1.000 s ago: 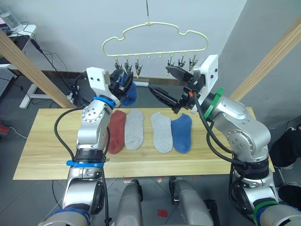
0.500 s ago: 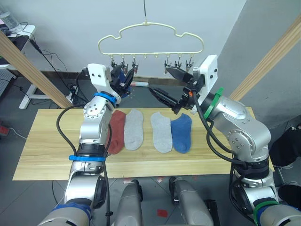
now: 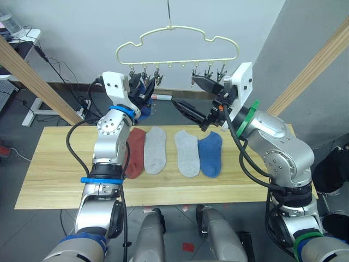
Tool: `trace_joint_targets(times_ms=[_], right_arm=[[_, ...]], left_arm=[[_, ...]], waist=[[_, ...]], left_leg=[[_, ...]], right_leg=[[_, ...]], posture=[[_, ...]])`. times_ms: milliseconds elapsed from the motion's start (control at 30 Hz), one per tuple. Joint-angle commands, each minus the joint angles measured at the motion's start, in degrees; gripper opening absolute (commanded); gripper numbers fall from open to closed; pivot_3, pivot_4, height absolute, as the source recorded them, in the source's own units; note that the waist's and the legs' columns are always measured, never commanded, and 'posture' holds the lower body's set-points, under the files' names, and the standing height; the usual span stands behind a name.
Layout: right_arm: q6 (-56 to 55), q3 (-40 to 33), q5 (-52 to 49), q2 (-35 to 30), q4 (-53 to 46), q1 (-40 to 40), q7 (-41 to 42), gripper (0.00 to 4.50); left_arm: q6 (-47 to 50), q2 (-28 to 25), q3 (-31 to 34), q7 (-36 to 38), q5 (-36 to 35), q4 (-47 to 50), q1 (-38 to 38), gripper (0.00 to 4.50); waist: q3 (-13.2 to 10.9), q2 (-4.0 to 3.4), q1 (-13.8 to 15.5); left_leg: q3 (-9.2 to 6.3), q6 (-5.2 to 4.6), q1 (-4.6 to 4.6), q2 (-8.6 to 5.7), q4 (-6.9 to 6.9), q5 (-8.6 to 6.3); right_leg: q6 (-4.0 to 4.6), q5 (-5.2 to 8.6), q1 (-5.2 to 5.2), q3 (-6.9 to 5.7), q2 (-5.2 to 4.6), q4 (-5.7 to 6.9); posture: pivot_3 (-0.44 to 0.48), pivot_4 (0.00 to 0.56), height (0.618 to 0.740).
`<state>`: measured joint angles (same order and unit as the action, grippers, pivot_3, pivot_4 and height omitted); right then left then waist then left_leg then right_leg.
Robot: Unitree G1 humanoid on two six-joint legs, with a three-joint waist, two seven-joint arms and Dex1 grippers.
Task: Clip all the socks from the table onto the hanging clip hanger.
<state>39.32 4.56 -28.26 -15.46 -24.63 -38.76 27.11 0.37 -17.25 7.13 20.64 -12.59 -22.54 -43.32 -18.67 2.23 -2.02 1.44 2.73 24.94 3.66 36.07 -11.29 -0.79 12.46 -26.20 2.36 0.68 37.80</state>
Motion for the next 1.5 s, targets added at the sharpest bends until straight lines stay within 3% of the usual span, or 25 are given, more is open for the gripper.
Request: trace_joint_targets(times_ms=[33, 1100, 1200, 1333, 1500], right_arm=[[-0.62, -0.43, -0.37, -0.11, -2.24, -0.74, -0.23, 4.5], [-0.48, -0.19, -0.38, 0.01, -2.76, -0.25, -0.47, 4.5], [-0.5, -0.23, -0.44, 0.08, -2.69, -0.3, -0.51, 4.5], [-0.47, -0.27, -0.51, 0.12, -2.58, -0.25, -0.52, 4.5], [-0.63, -0.12, -0.35, 0.04, -2.29, 0.29, -0.36, 4.5]], left_arm=[[-2.46, -0.35, 0.79, -0.13, 0.53, -0.11, -1.55, 2.35], [-7.3, -0.71, 0.55, 0.55, 1.71, -6.05, -5.19, 2.35], [-7.47, -0.69, 0.58, 0.74, 1.6, -5.99, -5.27, 1.78], [-7.19, -0.63, 0.48, 0.83, 1.54, -5.32, -4.9, 0.68], [-6.56, -0.63, 0.52, 0.84, 1.47, -4.27, -4.41, 0.05]], waist=[[0.0, 0.0, 0.0], [0.0, 0.0, 0.0], [0.0, 0.0, 0.0], [0.0, 0.0, 0.01], [0.0, 0.0, 0.01]], left_leg=[[0.0, 0.0, 0.0, 0.0, 0.0, 0.0], [0.0, 0.0, 0.0, 0.0, 0.01, 0.0], [0.0, 0.0, 0.0, 0.0, 0.0, 0.0], [0.0, 0.0, 0.0, 0.0, 0.0, 0.0], [0.0, 0.0, 0.0, 0.0, 0.0, 0.0]], right_leg=[[0.0, 0.0, 0.0, 0.0, 0.0, 0.0], [0.0, 0.0, 0.0, 0.0, 0.0, 0.02], [0.0, 0.0, 0.0, 0.0, 0.0, 0.02], [0.0, 0.0, 0.0, -0.01, 0.0, 0.03], [0.0, 0.0, 0.0, 0.0, 0.0, 0.03]], posture=[[-0.093, 0.324, 0.74], [-0.09, 0.323, 0.74], [-0.088, 0.325, 0.74], [-0.086, 0.327, 0.74], [-0.082, 0.328, 0.74]])
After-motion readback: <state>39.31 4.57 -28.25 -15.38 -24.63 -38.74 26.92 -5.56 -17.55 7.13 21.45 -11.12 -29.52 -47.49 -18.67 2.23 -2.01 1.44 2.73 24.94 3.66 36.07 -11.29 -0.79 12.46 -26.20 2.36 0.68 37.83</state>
